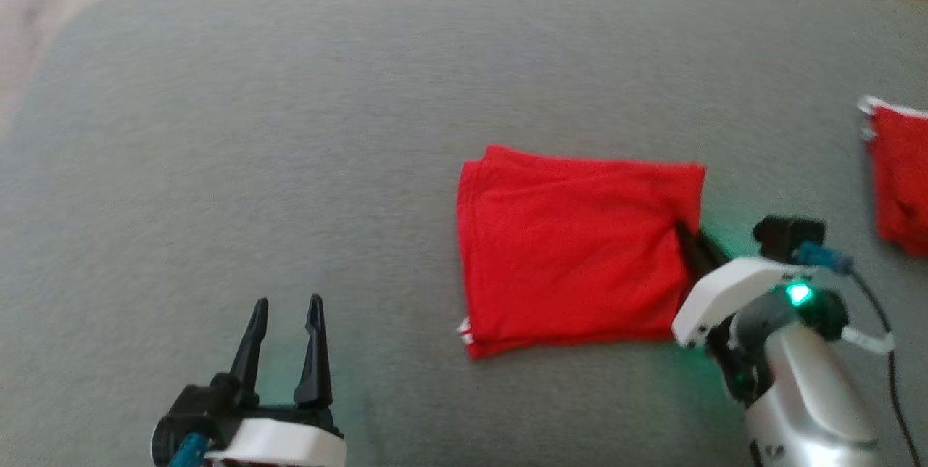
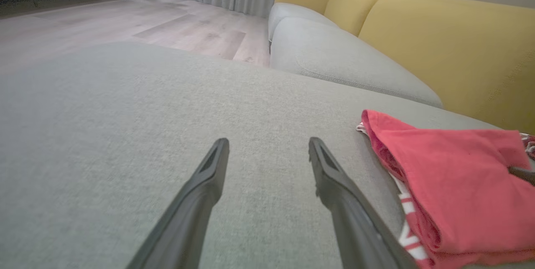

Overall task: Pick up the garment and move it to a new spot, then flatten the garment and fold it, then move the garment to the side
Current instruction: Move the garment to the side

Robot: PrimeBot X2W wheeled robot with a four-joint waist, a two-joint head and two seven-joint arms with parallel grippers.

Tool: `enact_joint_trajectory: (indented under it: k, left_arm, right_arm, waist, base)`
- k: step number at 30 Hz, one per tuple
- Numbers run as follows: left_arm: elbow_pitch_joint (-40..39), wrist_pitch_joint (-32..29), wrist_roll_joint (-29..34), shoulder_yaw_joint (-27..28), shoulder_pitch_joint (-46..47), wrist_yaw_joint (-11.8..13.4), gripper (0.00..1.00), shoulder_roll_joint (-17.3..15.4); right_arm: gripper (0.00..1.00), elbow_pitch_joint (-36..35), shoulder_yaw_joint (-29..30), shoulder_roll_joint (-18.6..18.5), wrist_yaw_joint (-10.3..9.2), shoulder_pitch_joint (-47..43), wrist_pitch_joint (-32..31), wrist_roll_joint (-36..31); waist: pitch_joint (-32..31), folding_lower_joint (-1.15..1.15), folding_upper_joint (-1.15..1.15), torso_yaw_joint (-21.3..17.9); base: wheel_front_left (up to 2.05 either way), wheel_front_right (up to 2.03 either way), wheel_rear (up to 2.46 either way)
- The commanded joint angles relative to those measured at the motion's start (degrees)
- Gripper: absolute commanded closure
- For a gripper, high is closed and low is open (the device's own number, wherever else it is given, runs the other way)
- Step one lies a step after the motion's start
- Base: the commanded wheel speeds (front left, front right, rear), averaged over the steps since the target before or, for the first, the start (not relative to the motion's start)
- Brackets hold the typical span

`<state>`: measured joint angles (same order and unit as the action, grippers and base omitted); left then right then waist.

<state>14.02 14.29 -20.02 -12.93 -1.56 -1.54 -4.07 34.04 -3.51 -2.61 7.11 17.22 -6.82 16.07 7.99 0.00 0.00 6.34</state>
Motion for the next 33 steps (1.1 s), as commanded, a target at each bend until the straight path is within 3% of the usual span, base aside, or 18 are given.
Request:
enact_joint_trajectory:
  k: [1, 11, 18, 26, 33]
  left_arm:
    - [-2.21, 0.70, 0.89, 2.01, 2.78, -0.10, 0.00, 0.26]
    - [-2.53, 0.53, 3.13, 1.36, 6.41, -0.93, 0.00, -1.13]
    - [-2.96, -0.80, 4.03, 0.37, 8.58, -1.15, 0.00, -2.20]
    - [-2.86, -1.62, 4.07, -0.61, 9.27, -1.25, 0.00, -2.55]
    - [-2.43, -1.15, 3.34, -0.52, 8.52, -0.87, 0.00, -2.43]
  right_arm:
    - [1.00, -2.95, 0.14, -0.27, 0.37, 2.87, 1.56, -1.13]
    - [1.00, -9.73, 4.84, -0.27, 0.37, 4.67, 2.49, -3.77]
    - [1.00, -12.61, 4.91, -0.27, 0.37, 6.33, 2.39, -3.23]
    - [1.00, -14.59, 5.64, -0.84, 0.37, 9.16, 1.75, -4.34]
    - [1.00, -14.61, 5.15, -5.23, 0.37, 14.71, -2.32, -4.95]
  waist:
    - [1.64, 0.00, 0.00, -5.15]
    - [6.71, 0.00, 0.00, -19.33]
    - [8.91, 0.00, 0.00, -24.07]
    - [8.67, 0.00, 0.00, -23.36]
    - [6.96, 0.00, 0.00, -19.64]
  base:
    - [0.00, 0.00, 0.00]
    - [0.00, 0.00, 0.00]
    - [0.00, 0.00, 0.00]
    - [0.00, 0.00, 0.00]
    - [0.00, 0.00, 0.00]
